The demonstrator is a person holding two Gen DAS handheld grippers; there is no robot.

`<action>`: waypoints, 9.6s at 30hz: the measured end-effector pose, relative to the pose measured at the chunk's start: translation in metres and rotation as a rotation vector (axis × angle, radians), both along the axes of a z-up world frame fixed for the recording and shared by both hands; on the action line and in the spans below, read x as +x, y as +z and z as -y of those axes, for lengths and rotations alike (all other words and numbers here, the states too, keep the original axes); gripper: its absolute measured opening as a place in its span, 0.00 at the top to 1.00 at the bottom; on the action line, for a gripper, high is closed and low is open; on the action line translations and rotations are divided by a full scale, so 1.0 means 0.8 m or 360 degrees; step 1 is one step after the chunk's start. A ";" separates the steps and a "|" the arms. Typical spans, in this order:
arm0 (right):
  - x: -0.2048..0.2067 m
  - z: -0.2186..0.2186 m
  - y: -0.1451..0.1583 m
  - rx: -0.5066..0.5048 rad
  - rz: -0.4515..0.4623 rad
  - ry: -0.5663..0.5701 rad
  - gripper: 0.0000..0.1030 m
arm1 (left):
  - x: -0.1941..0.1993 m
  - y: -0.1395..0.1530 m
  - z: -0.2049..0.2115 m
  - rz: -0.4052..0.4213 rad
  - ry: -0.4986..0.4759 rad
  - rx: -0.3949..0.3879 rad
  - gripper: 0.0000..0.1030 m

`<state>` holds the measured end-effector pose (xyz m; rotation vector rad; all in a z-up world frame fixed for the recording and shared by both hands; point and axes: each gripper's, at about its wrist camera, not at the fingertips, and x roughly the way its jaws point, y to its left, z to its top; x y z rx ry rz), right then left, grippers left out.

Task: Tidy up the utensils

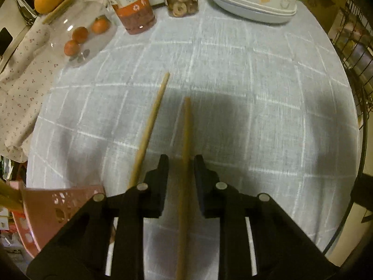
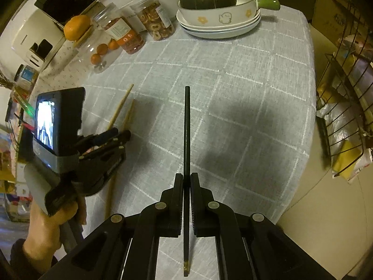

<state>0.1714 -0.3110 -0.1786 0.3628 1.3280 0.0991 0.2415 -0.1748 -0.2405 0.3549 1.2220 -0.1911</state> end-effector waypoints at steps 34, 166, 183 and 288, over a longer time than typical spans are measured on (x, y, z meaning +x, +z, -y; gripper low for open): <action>-0.082 -0.086 0.103 -0.0223 0.0374 0.0073 0.95 | -0.174 0.185 -0.092 0.0372 -0.0269 -0.0382 0.93; -0.119 -0.162 0.103 -0.0135 0.0331 0.0411 0.39 | -0.212 0.129 -0.283 0.0060 0.0382 -0.0706 0.22; -0.172 -0.150 -0.015 -0.0011 -0.0133 0.0478 0.39 | -0.253 0.093 -0.272 -0.0018 0.0197 -0.0547 0.22; -0.078 -0.014 0.066 -0.0016 0.0328 0.0087 0.97 | -0.160 0.079 -0.049 0.0213 -0.0259 -0.0163 0.33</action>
